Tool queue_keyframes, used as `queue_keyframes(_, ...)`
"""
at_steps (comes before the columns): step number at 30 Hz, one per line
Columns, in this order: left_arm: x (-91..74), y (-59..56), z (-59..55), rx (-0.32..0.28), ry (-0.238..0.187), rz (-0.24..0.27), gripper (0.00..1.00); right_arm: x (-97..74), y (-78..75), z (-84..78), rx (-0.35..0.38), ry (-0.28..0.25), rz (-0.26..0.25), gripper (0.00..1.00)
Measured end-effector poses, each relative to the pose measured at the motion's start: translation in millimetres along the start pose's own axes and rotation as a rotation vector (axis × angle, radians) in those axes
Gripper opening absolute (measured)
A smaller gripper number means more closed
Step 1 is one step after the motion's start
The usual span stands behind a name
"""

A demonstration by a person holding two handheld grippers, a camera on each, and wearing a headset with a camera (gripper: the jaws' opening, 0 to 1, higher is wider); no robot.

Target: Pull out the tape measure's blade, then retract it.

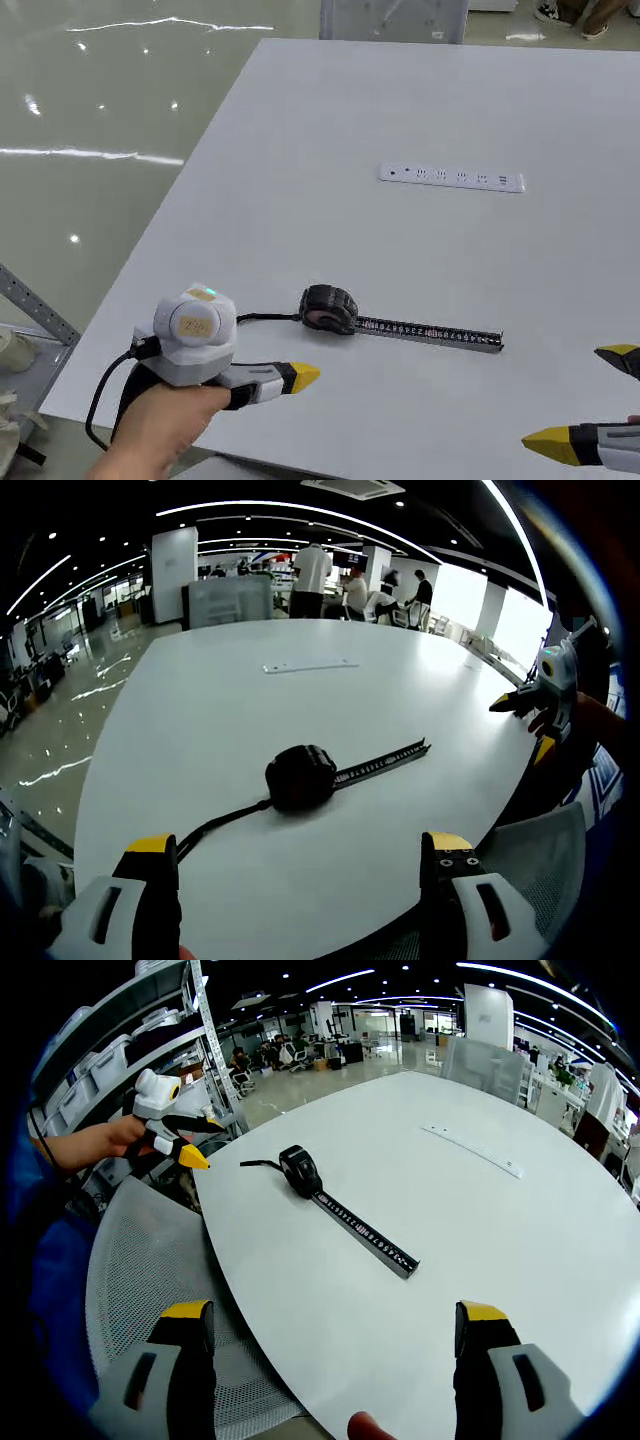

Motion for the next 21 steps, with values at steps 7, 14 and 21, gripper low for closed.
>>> queue_keyframes(7, 15.9, -6.9, 2.2, -0.022, 0.014, 0.000, 0.96, 16.5, -9.4, 2.1, -0.011, 0.018, 0.013, 0.95)
queue_keyframes(14, 30.8, -15.4, 2.4, -0.068, 0.030, -0.010, 0.95, 27.4, -18.2, 6.5, -0.029, 0.040, 0.021, 0.94)
queue_keyframes(21, 44.0, -20.7, 7.8, -0.105, 0.029, -0.010, 0.94, 42.4, -25.1, 5.8, -0.057, 0.090, 0.042, 0.92)
Point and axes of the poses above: the centre of the closed fingertips' face, and the gripper's own axes: x roughly forward along the fingers, y roughly to its left, z roughly out of its top, the point moved 8 cm from there along -x, roughly backward along the fingers, and after that the axes turned 9 degrees about z, right-handed, at the moved point
